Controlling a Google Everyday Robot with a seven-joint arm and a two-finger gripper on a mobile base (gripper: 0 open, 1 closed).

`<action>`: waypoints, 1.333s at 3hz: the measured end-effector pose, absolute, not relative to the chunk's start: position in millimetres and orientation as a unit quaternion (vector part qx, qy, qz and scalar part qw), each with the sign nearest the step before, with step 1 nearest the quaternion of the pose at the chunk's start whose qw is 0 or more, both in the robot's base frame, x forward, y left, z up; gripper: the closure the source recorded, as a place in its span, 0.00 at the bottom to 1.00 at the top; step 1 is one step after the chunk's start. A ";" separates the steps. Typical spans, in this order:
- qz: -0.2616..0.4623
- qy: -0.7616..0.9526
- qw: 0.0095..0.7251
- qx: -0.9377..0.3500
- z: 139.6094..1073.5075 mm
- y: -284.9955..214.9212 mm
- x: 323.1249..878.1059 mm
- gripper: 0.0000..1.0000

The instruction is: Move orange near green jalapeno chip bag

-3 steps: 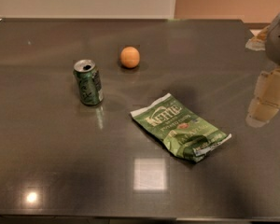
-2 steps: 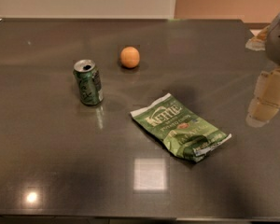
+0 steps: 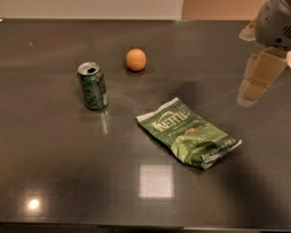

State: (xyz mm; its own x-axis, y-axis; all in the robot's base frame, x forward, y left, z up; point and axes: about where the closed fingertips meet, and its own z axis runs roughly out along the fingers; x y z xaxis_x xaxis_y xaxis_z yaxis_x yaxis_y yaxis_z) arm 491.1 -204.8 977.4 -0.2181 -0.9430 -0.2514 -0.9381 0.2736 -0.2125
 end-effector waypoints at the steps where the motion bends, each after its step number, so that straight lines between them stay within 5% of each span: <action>1: 0.011 0.772 0.173 -0.612 971.9 -190.3 528.6 0.00; 4: 0.061 0.751 0.211 -0.622 937.6 -125.7 602.1 0.00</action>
Offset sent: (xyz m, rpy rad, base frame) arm 0.1091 0.0552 -0.0324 0.1040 0.0345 0.1012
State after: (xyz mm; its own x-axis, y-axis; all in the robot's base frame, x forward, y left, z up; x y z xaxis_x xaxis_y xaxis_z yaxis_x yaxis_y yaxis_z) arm 602.1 -125.7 937.6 -0.1364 -0.9092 -0.3934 -0.9609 0.2180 -0.1706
